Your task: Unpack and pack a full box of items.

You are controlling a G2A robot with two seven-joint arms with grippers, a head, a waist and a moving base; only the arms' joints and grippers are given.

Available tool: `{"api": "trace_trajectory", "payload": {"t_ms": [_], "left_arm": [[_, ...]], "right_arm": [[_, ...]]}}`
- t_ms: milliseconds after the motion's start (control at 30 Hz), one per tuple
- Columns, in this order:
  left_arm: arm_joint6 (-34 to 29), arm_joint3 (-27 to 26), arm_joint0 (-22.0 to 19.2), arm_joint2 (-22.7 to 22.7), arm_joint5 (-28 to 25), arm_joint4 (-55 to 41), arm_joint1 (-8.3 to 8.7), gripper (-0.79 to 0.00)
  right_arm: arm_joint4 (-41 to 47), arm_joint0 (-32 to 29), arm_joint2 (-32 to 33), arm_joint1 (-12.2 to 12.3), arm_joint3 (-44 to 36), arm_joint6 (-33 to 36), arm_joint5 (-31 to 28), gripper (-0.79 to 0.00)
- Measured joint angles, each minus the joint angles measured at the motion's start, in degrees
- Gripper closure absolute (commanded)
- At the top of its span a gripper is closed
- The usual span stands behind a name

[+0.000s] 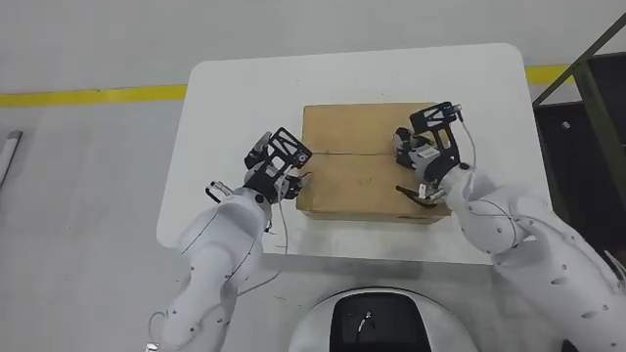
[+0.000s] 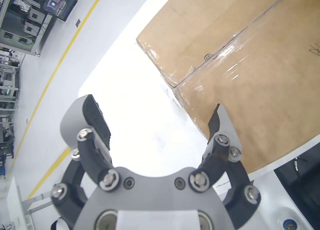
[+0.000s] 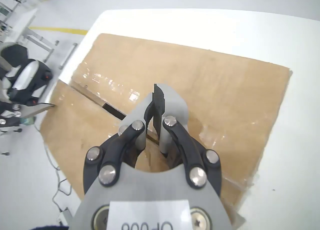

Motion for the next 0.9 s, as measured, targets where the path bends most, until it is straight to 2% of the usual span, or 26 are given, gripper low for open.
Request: {"api": "trace_trajectory", "payload": {"t_ms": [267,433,567,900], "left_arm": [[-2.77,-2.89,2.05,-2.78,-0.58,3.82,0.57,-0.785],[-1.3,-3.53,6.89,-6.53,1.25,9.64,1.22,-0.785],[1.32,-2.43,10.17,-7.01,1.51,11.42,1.43,-0.785],[1.48,-2.36,10.42,-6.94,1.37,11.44,1.44,-0.785]], "right_arm": [[-1.12,0.96,-2.63,-1.23,1.71,-1.62,3.74,0.0],[-0.38,1.13,-2.41,-1.67,1.54,-1.61,4.16,0.0],[0.31,1.29,-2.16,-1.96,1.65,-1.1,4.02,0.0],[0.16,0.35,-0.76,-2.25,0.8,1.0,3.79,0.0]]}}
